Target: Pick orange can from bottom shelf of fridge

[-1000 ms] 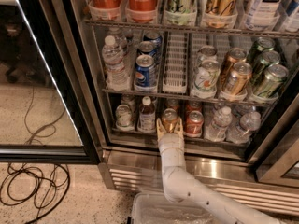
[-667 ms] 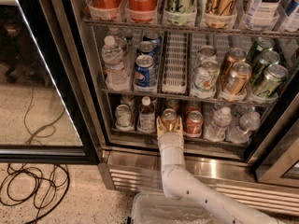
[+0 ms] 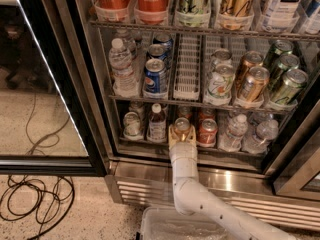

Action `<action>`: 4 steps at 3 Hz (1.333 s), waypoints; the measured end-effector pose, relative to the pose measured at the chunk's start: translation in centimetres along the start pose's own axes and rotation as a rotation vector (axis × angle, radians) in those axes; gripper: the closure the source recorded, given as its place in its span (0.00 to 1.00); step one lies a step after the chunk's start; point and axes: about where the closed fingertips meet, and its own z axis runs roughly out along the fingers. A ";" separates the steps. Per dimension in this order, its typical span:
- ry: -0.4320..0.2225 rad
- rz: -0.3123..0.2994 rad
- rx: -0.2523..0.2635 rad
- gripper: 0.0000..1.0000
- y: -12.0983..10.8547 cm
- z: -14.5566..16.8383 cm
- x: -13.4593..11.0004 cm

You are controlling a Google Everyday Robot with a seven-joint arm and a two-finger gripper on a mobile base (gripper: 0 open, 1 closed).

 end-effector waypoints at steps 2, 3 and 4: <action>-0.018 0.010 -0.007 1.00 -0.3 -0.1 -1.1; -0.048 0.031 -0.013 1.00 -0.9 -0.2 -3.3; -0.064 0.063 -0.059 1.00 -0.7 -1.5 -4.3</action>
Offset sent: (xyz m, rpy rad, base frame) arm -0.0045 -0.0062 0.0229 0.0183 -0.0394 0.0172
